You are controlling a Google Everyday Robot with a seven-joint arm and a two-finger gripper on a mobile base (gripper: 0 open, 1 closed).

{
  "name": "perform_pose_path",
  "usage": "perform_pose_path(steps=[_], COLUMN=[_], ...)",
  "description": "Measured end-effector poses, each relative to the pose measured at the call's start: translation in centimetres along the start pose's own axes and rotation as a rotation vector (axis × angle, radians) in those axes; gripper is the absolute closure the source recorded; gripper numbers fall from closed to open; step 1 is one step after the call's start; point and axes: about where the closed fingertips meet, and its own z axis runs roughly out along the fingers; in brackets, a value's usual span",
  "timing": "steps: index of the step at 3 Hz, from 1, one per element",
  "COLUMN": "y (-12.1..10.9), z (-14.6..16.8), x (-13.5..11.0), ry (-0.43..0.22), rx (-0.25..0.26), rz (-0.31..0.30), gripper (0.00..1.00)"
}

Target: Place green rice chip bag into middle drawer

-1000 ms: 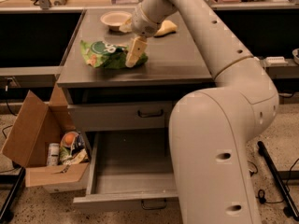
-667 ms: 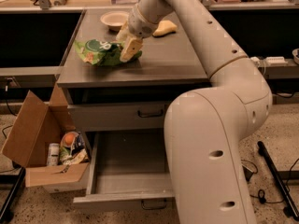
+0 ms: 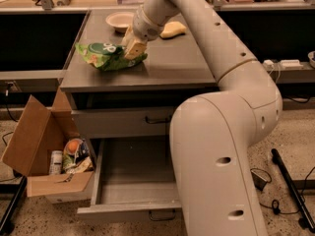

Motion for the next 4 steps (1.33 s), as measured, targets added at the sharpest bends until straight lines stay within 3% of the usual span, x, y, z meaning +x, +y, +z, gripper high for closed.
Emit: perform_pose_path(steps=[1,2,3,4], y=[0.4,1.7,6.1,6.0], z=[-1.8,-5.7,-11.0,-10.5], x=[-0.1,-0.6,0.1,0.0], ry=[-0.003,-0.01,0.019,0.017], rx=[0.023,0.076,0.144,0.138], rz=[0.001,0.002,0.049,0.048], gripper=[1.0,1.0,1.0,1.0])
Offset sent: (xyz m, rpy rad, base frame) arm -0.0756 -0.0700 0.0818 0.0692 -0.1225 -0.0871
